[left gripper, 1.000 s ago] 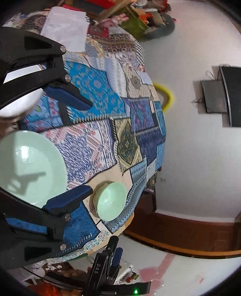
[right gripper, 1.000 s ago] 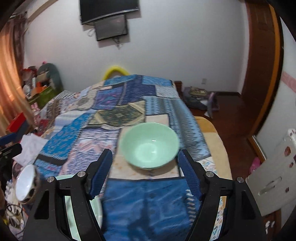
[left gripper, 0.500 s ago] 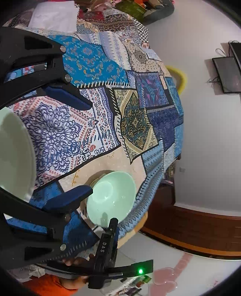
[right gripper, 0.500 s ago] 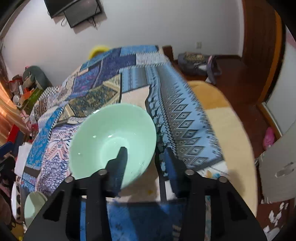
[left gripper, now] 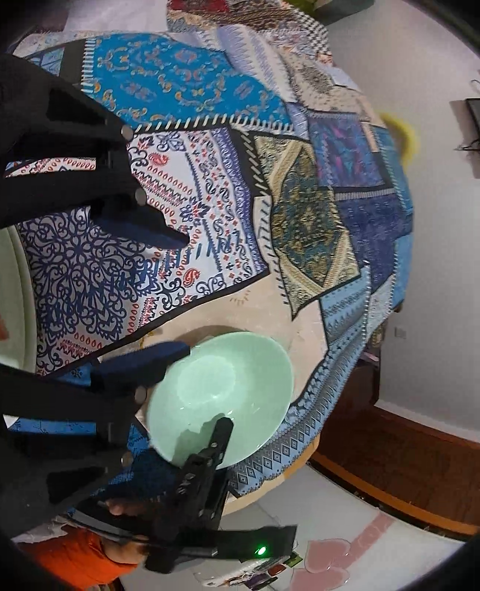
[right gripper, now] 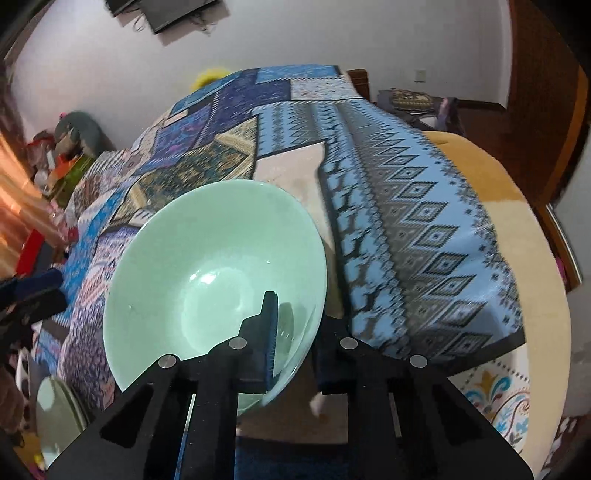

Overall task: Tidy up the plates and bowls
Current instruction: 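Lift the pale green bowl with both tools and carry it toward the stack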

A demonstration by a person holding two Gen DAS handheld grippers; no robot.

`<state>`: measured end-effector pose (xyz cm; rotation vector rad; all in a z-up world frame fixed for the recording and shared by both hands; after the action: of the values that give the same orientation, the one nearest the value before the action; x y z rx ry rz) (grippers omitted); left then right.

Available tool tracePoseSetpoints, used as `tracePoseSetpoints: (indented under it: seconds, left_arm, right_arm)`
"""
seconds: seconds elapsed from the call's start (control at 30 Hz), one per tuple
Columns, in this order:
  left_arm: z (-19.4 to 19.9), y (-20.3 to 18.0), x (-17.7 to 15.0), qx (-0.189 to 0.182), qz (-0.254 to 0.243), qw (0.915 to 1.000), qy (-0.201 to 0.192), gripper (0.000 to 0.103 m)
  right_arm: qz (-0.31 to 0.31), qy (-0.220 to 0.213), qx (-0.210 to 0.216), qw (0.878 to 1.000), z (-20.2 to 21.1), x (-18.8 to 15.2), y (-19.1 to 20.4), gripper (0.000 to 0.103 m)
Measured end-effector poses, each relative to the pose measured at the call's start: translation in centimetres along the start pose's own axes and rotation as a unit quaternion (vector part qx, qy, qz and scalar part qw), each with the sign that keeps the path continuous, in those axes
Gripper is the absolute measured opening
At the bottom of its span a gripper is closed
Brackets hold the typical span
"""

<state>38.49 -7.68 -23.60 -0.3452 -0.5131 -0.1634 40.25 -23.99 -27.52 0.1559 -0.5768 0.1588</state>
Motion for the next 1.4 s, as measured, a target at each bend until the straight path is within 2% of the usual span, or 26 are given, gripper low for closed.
tracePoseSetpoints:
  seconds: [0.17, 0.3, 0.5, 0.7, 0.83, 1.03, 1.4]
  left_arm:
    - [-0.8, -0.4, -0.5, -0.025, -0.004, 0.9996, 0.016, 0.042]
    - [-0.9, -1.1, -1.3, -0.015, -0.027, 0.9992, 0.026, 0.041]
    - [-2.7, -0.7, -3.0, -0.019, -0.015, 0.9967, 0.077, 0.026]
    - [-3.8, -1.1, -3.8, -0.036, -0.016, 0.9941, 0.101, 0.017]
    - [-4.0, -1.3, -3.8, -0.026, -0.027, 0.9942, 0.101, 0.016]
    - [-3.0, -1.3, -4.1, -0.032, -0.019, 0.9955, 0.087, 0.016]
    - [3.4, -2.4, -4.5, -0.009, -0.043, 0.9986, 0.028, 0.016]
  right_arm:
    - [0.021, 0.007, 0.024, 0.999, 0.4, -0.7, 1.6, 0.015]
    - [0.033, 0.016, 0.041, 0.999, 0.8, -1.7, 3.0, 0.015]
    - [0.033, 0.027, 0.047, 0.998, 0.9, -2.4, 3.9, 0.015]
    - [0.013, 0.04, 0.059, 0.997, 0.6, -2.7, 3.9, 0.018]
    - [0.011, 0.034, 0.052, 0.998, 0.8, -2.8, 4.1, 0.016]
    - [-0.004, 0.027, 0.051, 0.998, 2.0, -2.8, 4.2, 0.015]
    - [-0.009, -0.005, 0.066, 0.998, 6.1, -2.4, 6.4, 0.015]
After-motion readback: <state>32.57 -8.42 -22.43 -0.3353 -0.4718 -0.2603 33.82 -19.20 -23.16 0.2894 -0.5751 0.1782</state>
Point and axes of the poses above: each gripper's, at about its wrist camera, not at the fingertips, and z roughly against the way its jaws point, y to its left, x to its top, the point moved 8 cm from there along -z, roughly the way its jaws point, and after that the axes turned 12 degrees about -x, right-handed, at the moved point
